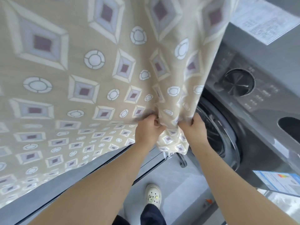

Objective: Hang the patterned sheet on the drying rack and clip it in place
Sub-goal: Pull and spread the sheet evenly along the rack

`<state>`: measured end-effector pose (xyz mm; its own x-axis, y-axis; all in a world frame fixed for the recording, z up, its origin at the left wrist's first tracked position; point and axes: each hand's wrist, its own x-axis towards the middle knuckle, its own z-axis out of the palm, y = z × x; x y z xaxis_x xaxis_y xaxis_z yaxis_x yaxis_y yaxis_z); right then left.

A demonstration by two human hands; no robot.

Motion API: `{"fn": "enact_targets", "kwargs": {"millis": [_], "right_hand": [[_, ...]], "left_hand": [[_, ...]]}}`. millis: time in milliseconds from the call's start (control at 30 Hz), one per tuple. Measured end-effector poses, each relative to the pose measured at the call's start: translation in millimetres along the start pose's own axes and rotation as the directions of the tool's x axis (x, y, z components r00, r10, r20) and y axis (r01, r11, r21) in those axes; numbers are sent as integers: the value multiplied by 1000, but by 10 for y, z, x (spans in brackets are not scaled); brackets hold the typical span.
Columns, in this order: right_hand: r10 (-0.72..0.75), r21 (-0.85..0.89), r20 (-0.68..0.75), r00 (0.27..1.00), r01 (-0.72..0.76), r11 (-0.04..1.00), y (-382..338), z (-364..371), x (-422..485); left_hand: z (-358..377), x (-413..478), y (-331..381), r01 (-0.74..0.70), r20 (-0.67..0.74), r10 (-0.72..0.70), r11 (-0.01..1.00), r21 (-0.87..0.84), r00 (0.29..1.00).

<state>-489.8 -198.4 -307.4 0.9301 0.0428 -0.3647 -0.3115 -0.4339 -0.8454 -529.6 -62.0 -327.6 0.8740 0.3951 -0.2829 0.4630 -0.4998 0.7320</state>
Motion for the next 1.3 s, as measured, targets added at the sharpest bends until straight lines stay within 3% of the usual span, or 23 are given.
{"fn": "enact_targets", "kwargs": {"millis": [67,167,333,600,767,967,1100,1200,1300], "right_hand": [[-26,151,-1,1000,25,988,-237,-84,-48],[-170,249,-49,984,177,952,-656,-214,-88],[-309,34,-167,936,319,947,-1106,-396,-159],[-233,-133,-140,962,215,968,-1249,-291,-312],[-237,22,-153,959,243,970,-1741,-435,-497],[-407,164,-298,864,466,869,-2645,-634,-737],[-517,307,-364,775,624,719,-3152,-842,-899],[-453,401,-460,764,634,662,-3420,-1035,-857],[-341,371,-504,793,556,744,-3592,-1248,-708]], "left_hand": [[-184,-39,181,-79,-72,76,996,-38,995],[-458,-94,494,-208,-181,191,975,-77,965],[-750,-81,960,-317,-287,302,948,-4,909],[-1042,-63,1041,-231,-106,246,963,142,963],[-1478,-25,1315,-307,-76,308,951,29,948],[-2086,-174,2029,-549,-151,542,836,-7,827],[-2487,-300,2553,-677,-260,649,735,-25,715],[-2737,-404,2912,-746,-325,707,666,6,629],[-2889,-459,3200,-790,-399,737,611,49,545]]}}
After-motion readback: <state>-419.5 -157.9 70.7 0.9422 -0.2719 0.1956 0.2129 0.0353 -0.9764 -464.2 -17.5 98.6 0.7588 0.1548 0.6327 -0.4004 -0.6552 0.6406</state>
